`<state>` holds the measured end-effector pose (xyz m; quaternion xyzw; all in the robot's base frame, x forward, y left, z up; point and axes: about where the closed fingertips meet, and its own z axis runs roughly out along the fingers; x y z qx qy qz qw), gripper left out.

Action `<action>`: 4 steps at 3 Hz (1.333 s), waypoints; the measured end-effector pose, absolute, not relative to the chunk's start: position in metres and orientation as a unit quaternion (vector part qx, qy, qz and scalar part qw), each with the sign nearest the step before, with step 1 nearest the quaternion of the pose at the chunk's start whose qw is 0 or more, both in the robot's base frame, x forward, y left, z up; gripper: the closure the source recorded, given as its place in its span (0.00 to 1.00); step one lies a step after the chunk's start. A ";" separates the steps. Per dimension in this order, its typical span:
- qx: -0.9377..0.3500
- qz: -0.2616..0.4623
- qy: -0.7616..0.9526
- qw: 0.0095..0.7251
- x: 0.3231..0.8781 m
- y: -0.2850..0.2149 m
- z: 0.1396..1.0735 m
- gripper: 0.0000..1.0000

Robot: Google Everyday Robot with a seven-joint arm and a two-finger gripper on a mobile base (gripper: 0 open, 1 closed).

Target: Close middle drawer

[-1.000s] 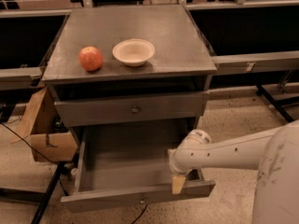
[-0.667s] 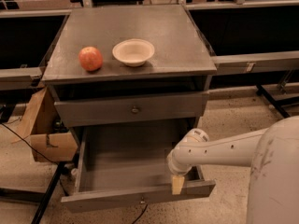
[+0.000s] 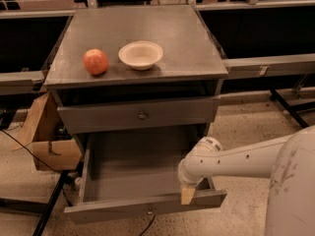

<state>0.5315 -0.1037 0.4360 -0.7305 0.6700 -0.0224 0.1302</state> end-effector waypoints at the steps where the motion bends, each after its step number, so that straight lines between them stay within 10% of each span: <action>1: -0.731 -0.022 0.670 0.130 0.526 -0.104 0.438 1.00; 4: -0.731 -0.022 0.670 0.130 0.512 -0.104 0.440 1.00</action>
Offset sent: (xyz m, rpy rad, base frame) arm 0.0283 0.0050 0.0109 -0.0006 -0.0625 0.0212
